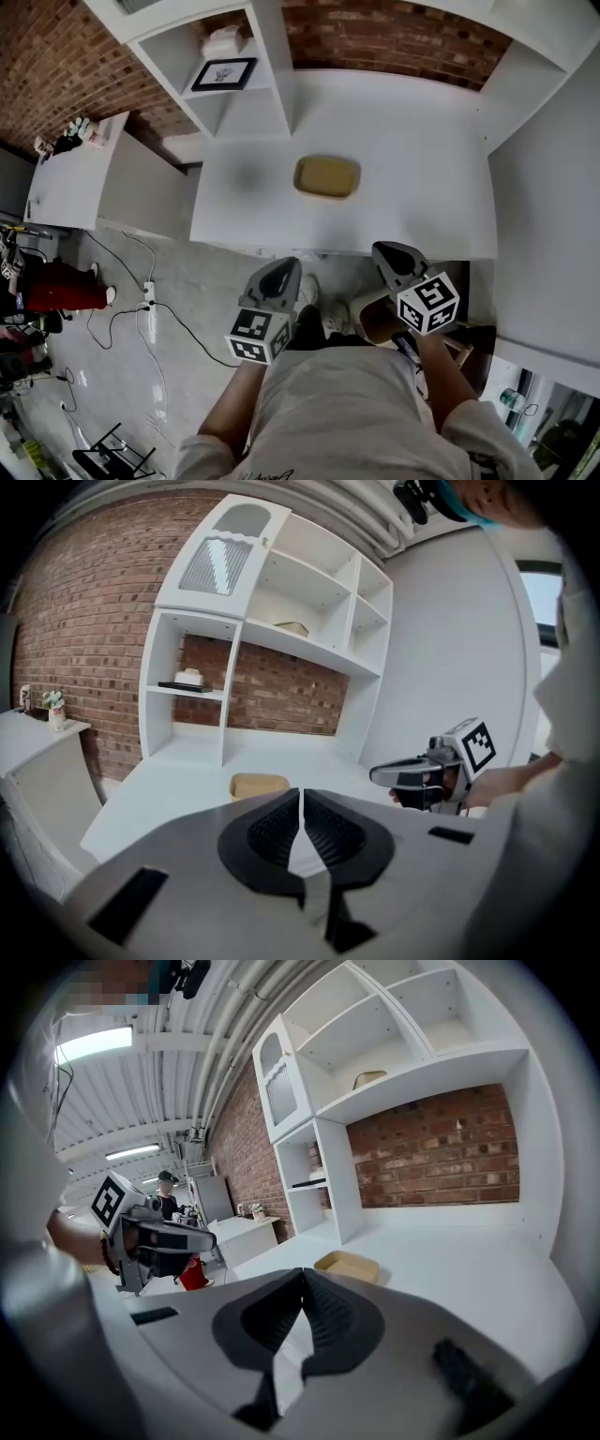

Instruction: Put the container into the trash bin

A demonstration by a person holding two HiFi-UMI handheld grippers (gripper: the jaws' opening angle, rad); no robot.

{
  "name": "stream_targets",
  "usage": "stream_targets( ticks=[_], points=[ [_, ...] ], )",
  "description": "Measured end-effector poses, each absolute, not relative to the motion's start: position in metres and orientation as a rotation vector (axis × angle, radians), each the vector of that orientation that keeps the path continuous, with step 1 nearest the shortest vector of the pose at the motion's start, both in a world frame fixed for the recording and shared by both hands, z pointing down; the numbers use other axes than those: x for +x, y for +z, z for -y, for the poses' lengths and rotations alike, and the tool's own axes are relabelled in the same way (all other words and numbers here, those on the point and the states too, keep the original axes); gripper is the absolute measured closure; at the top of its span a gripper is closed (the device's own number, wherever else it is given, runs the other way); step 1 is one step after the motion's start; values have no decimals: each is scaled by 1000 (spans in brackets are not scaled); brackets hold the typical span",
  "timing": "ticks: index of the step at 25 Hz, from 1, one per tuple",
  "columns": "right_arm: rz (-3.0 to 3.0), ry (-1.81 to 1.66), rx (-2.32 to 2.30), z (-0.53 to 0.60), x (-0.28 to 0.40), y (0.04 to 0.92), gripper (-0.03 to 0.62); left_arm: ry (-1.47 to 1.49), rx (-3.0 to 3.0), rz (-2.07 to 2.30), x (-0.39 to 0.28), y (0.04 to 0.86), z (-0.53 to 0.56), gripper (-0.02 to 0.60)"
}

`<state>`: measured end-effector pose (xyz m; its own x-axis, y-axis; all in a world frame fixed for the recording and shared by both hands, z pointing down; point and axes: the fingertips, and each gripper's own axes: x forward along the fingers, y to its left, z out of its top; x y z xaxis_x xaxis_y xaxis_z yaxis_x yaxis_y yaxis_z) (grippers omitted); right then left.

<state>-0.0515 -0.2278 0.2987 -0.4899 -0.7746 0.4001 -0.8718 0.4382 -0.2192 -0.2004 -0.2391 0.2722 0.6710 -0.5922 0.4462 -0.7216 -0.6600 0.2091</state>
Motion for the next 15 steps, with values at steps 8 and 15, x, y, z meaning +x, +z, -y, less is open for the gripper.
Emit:
stream_targets(
  ticks=[8,15],
  points=[
    [2389,629,1497,282,-46,308,568,501,2542,991,-196,277,302,555],
    [2332,676,1550,329,-43,323,568,528,2556,952,-196,287,354,555]
  ],
)
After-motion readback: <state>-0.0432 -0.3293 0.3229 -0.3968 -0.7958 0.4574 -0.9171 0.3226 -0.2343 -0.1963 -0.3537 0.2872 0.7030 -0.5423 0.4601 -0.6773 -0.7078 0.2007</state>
